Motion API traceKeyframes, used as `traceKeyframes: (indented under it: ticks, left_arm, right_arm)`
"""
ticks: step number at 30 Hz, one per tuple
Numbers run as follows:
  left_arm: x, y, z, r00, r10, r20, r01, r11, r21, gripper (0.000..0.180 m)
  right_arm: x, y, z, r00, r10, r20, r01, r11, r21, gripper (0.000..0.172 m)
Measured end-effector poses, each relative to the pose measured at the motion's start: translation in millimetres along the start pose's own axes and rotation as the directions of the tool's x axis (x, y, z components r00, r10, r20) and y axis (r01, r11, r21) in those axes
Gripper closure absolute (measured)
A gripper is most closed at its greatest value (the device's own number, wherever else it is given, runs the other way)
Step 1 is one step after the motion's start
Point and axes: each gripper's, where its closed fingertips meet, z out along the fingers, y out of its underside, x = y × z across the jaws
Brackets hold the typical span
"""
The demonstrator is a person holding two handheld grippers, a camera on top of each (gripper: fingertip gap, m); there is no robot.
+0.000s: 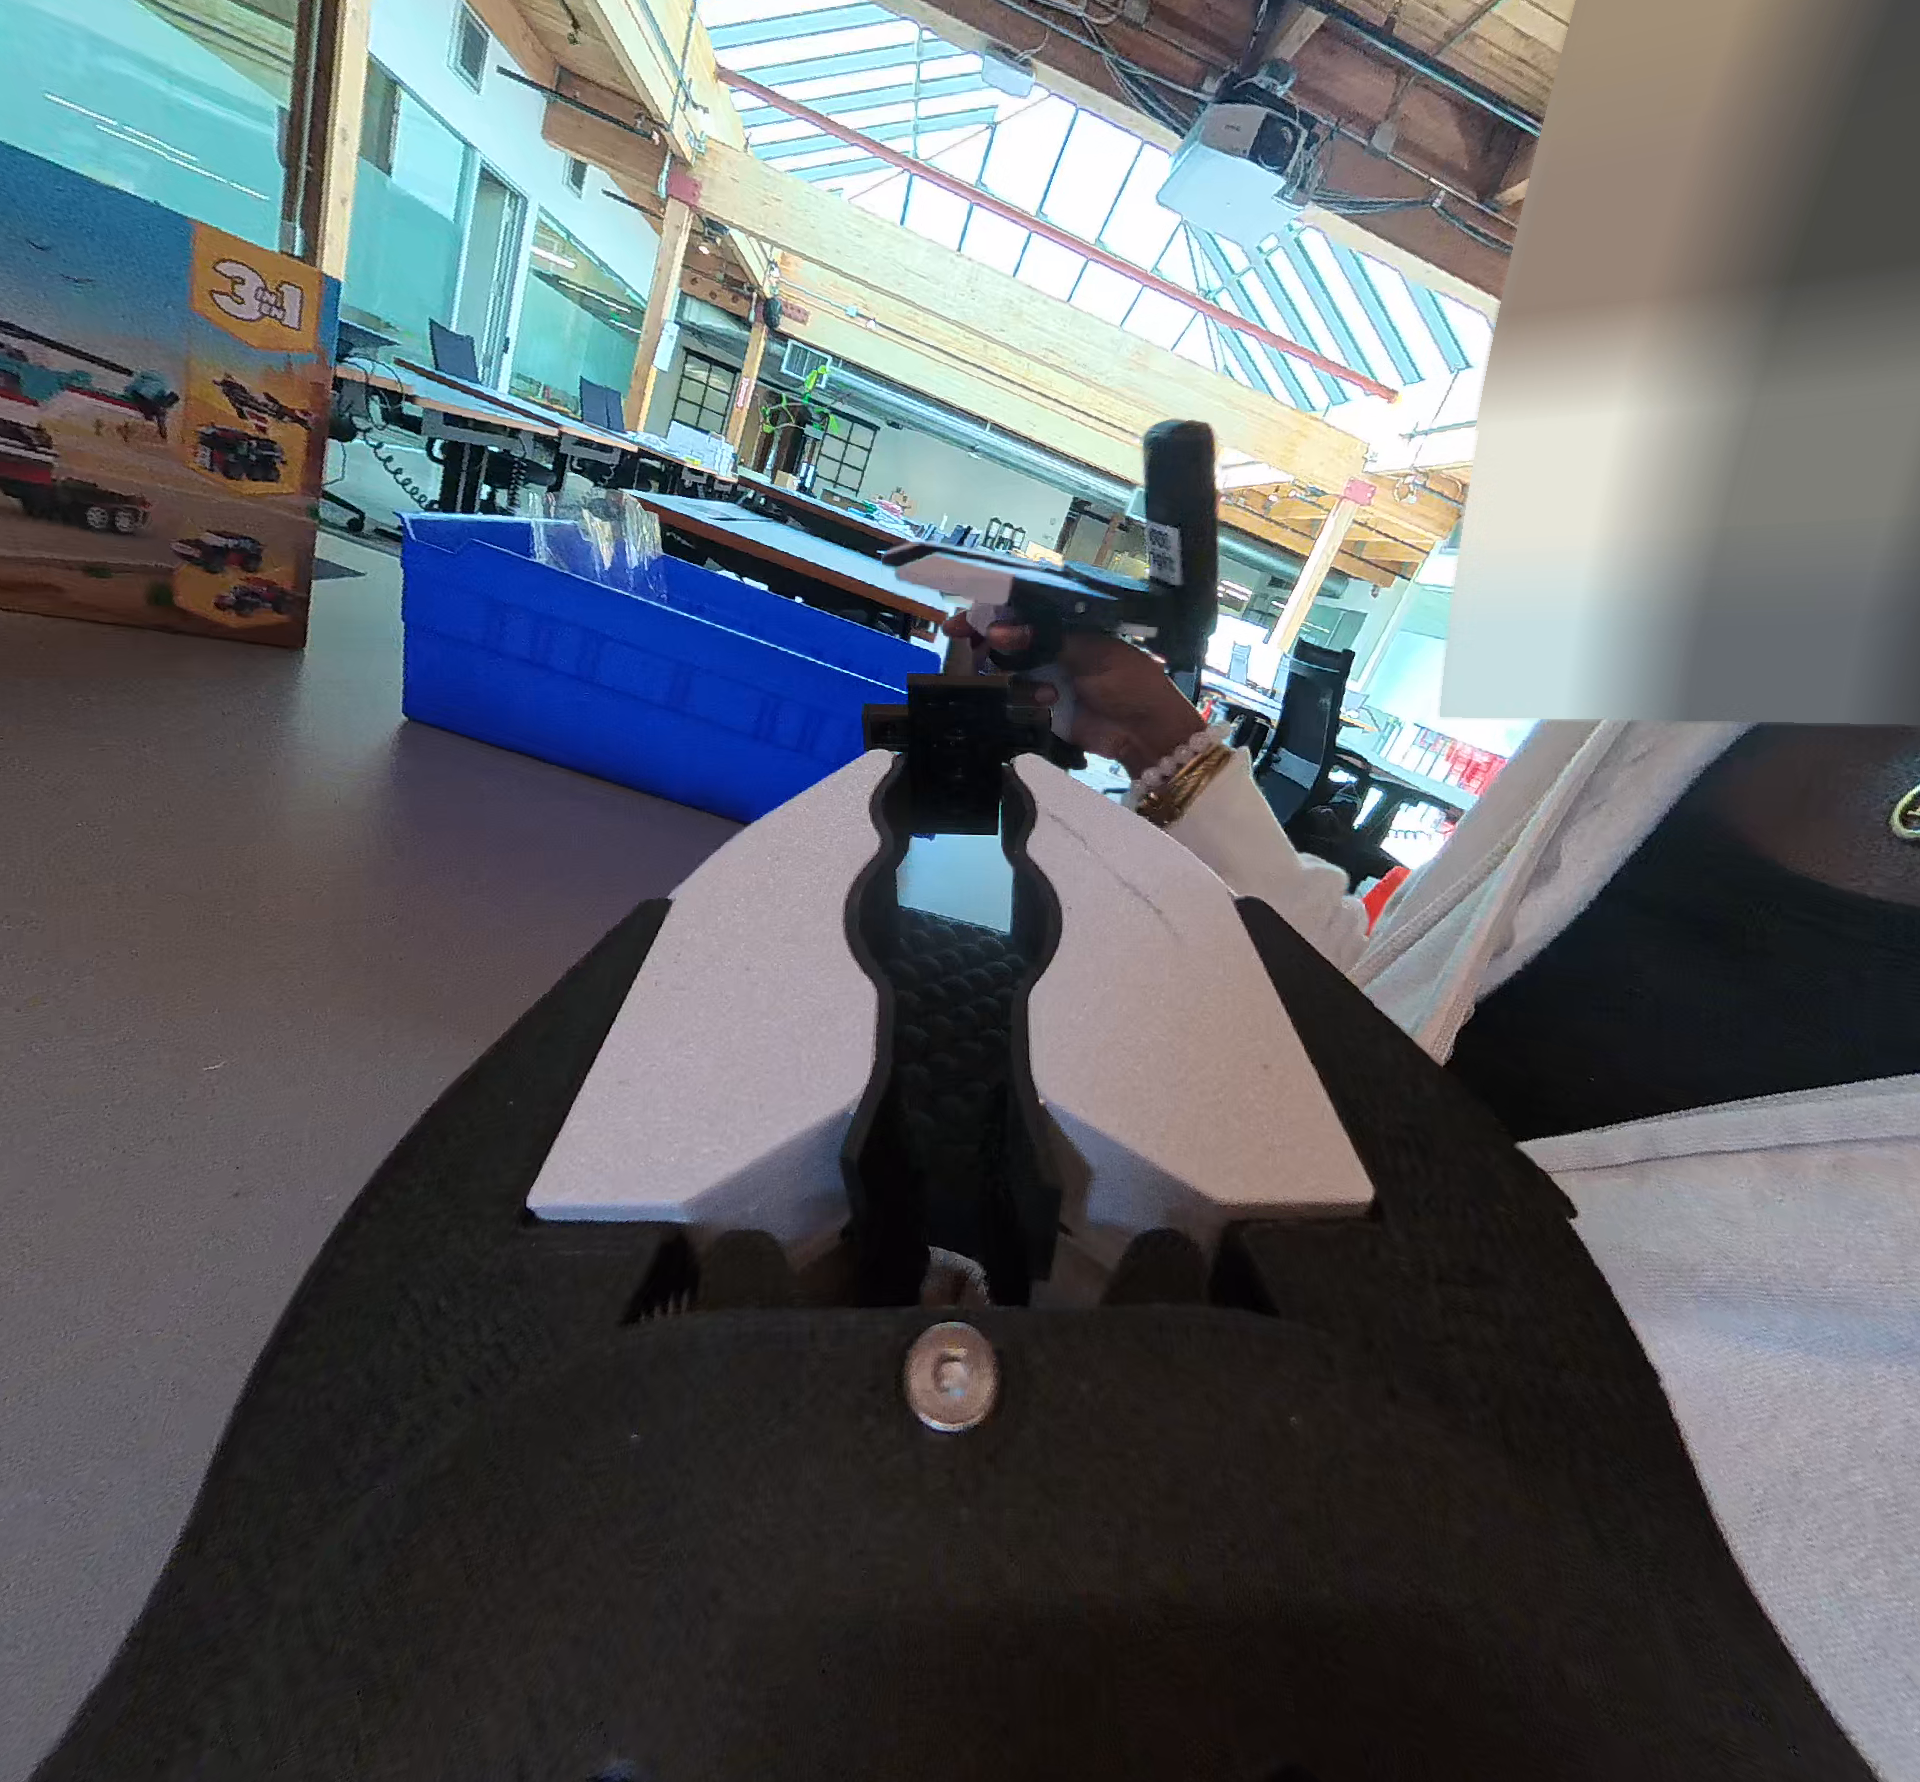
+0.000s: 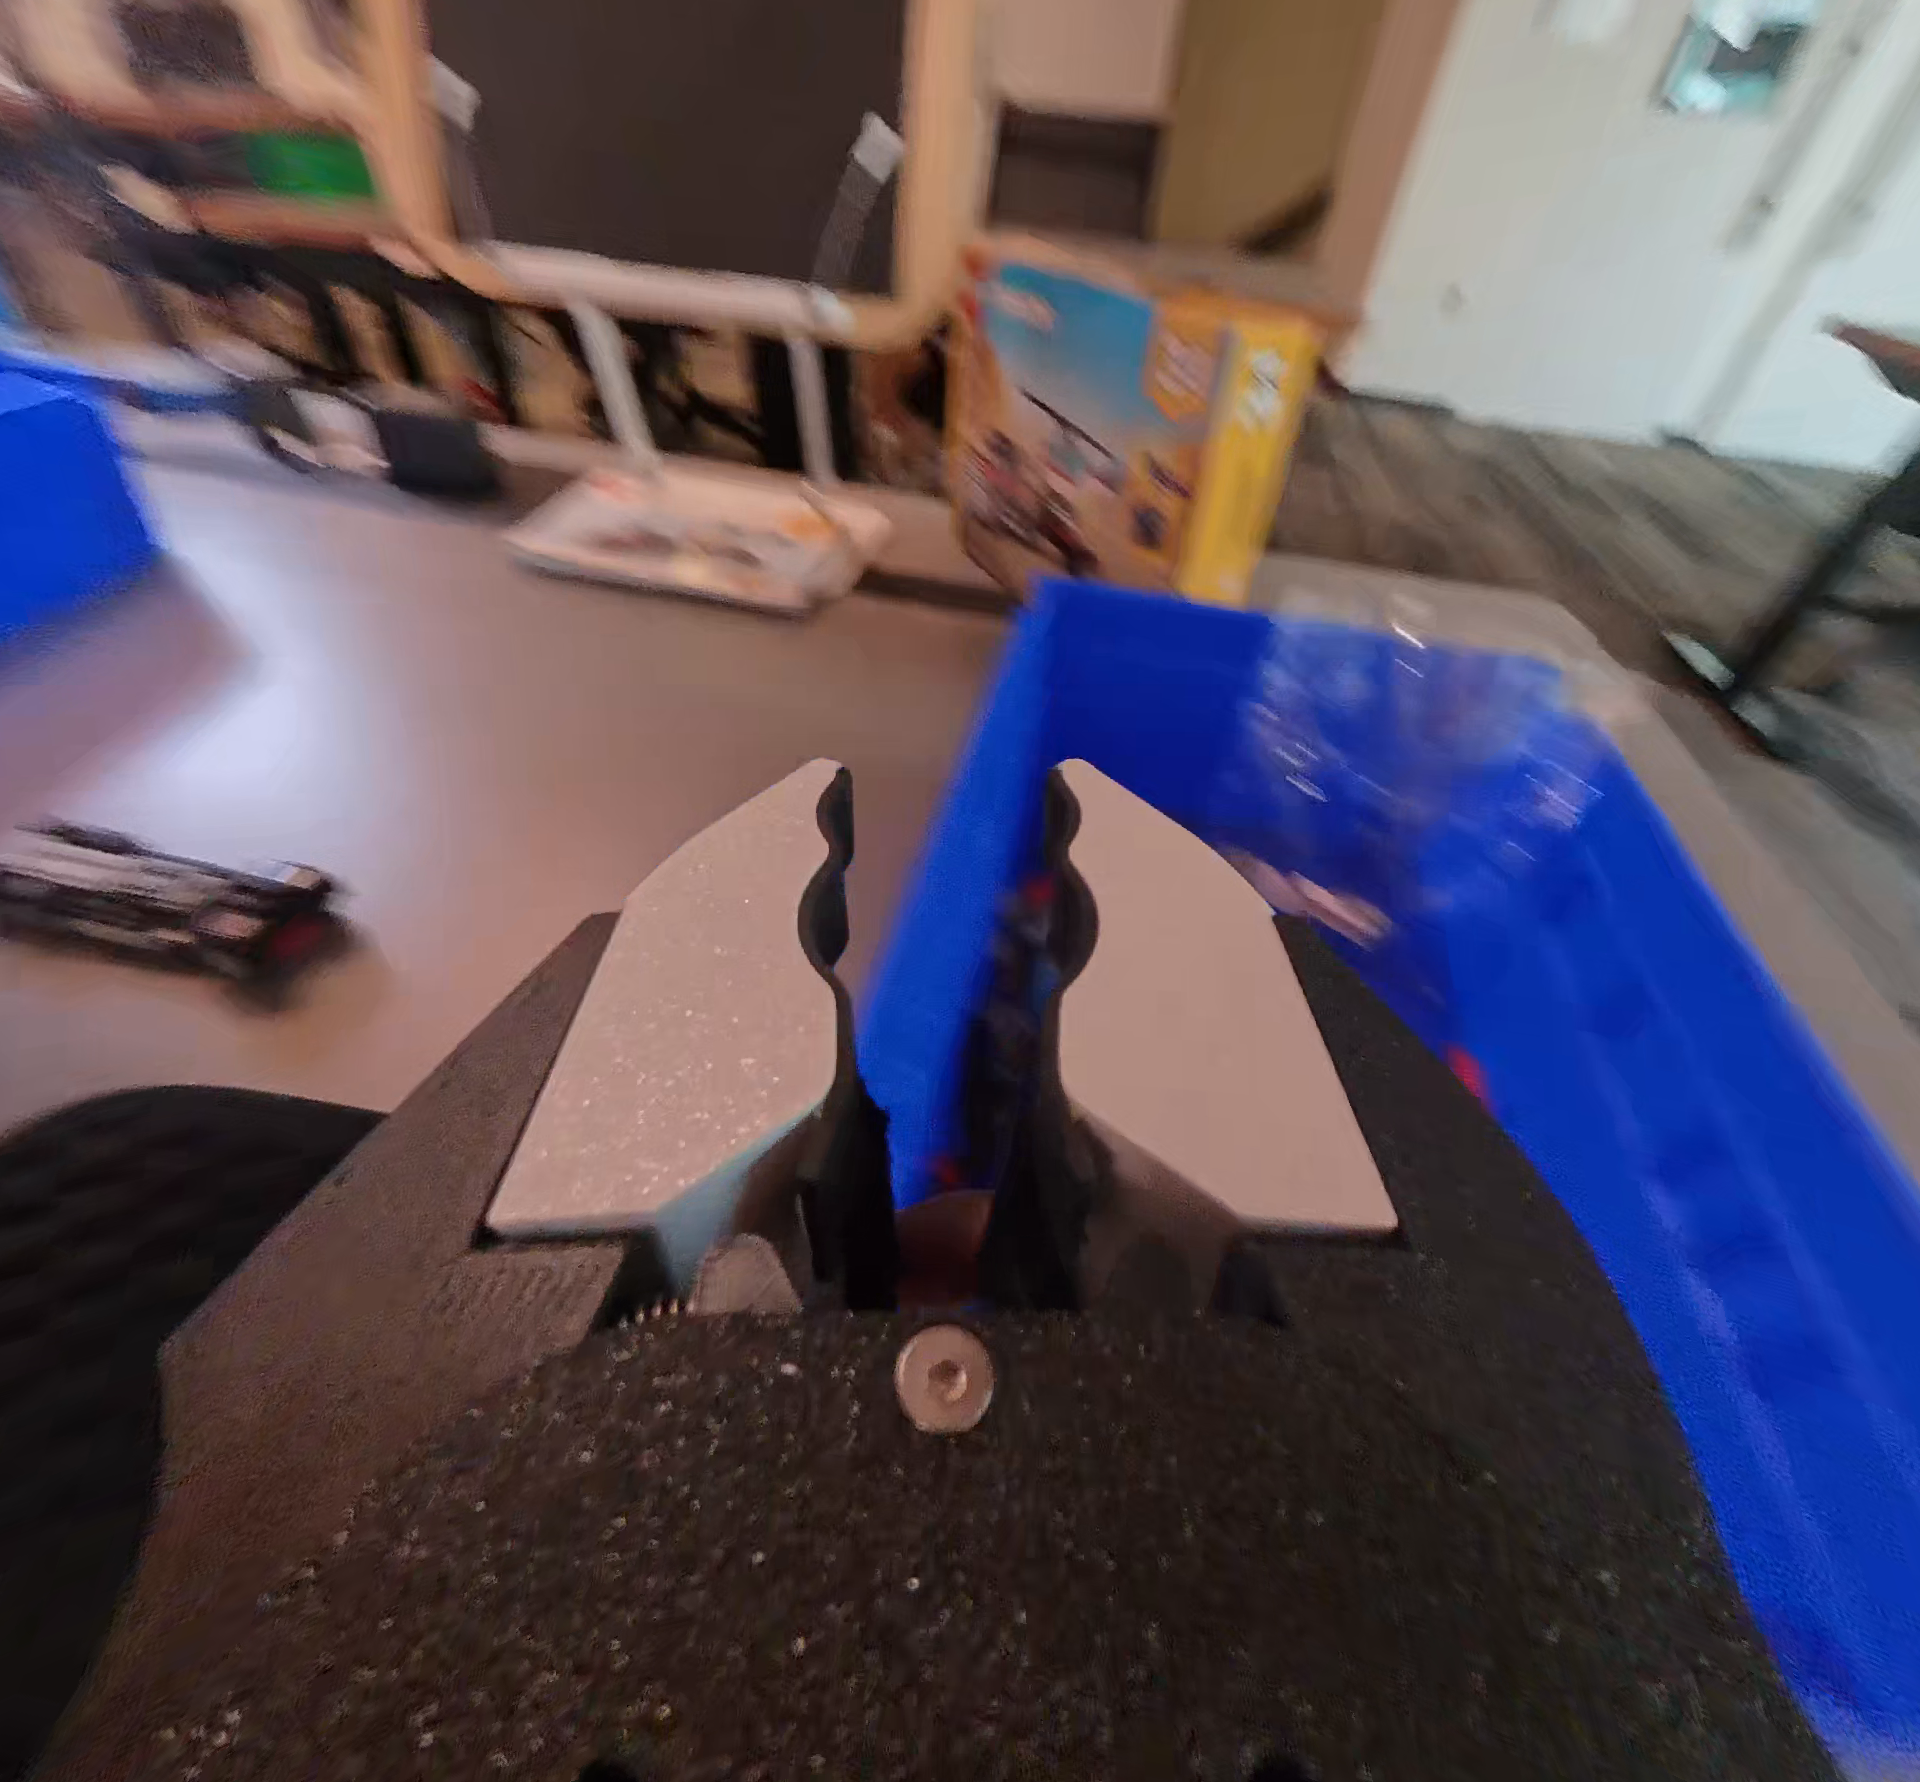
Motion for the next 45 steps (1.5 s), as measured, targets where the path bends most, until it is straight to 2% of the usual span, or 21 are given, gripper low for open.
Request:
traceKeyframes:
  ticks: [3,6,8,10,12,16,17,21,23,27,33,38,45]
  left_arm:
    - [-3.3,-1.7,-2.9,0.999,0.024,0.028,-0.024,1.0,0.002,0.164]
    - [-5.9,-6.2,-5.3,0.999,0.027,0.044,-0.028,0.999,0.027,0.164]
    - [-6.6,-6.8,-5.6,0.998,0.028,0.049,-0.029,0.999,0.032,0.164]
    - [-6.4,-6.2,-4.9,0.998,0.041,0.056,-0.043,0.999,0.024,0.164]
    - [-4.3,-6.7,-3.8,0.996,0.067,0.058,-0.068,0.997,0.02,0.164]
    - [-2.2,-6.6,-2.6,0.992,0.108,0.068,-0.109,0.994,0.013,0.164]
    - [-2.6,-6.9,-2.8,0.991,0.111,0.07,-0.112,0.994,0.015,0.164]
    - [-7.0,-9.7,-5.1,0.99,0.111,0.09,-0.115,0.993,0.032,0.164]
    - [-7.9,-9.8,-5.9,0.987,0.128,0.1,-0.131,0.991,0.026,0.164]
    - [-4.4,-6.3,-3.9,0.974,0.204,0.096,-0.204,0.979,-0.011,0.164]
    - [2.6,3.1,0.5,0.951,0.303,0.061,-0.299,0.951,-0.074,0.164]
    - [9.1,5.4,1.0,0.949,0.315,0.017,-0.313,0.946,-0.086,0.164]
    - [18.2,12.5,0.0,0.967,0.242,-0.075,-0.25,0.96,-0.127,0.164]
  right_arm:
    - [-64.1,-27.3,10.7,0.964,0.04,0.261,-0.084,0.984,0.157,0.138]
    - [-142.1,-47.6,14.8,0.808,0.057,0.586,-0.248,0.935,0.252,0.142]
    - [-183.6,-48.5,20.5,0.679,0.078,0.73,-0.342,0.913,0.22,0.144]
    - [-212.2,-41.7,33.7,0.598,0.14,0.789,-0.387,0.913,0.131,0.144]
    - [-232.5,-35.2,40.7,0.564,0.145,0.813,-0.366,0.927,0.089,0.142]
    - [-243.7,-25.5,52.0,0.615,0.082,0.784,-0.278,0.953,0.119,0.144]
    - [-246.7,-24.6,53.4,0.604,0.088,0.792,-0.29,0.95,0.116,0.144]
    - [-265.5,-26.7,49.3,0.444,0.168,0.88,-0.429,0.902,0.045,0.147]
    - [-273.5,-25.2,41.4,0.384,0.159,0.91,-0.43,0.903,0.024,0.149]
    - [-277.0,-17.8,39.0,0.444,0.07,0.894,-0.347,0.933,0.099,0.151]
    - [-284.3,-11.2,37.2,0.444,0.03,0.896,-0.296,0.948,0.116,0.153]
    - [-286.6,-14.0,28.4,0.379,0.031,0.925,-0.328,0.939,0.103,0.158]
    - [-290.3,-12.5,21.9,0.343,0.007,0.939,-0.312,0.944,0.107,0.156]
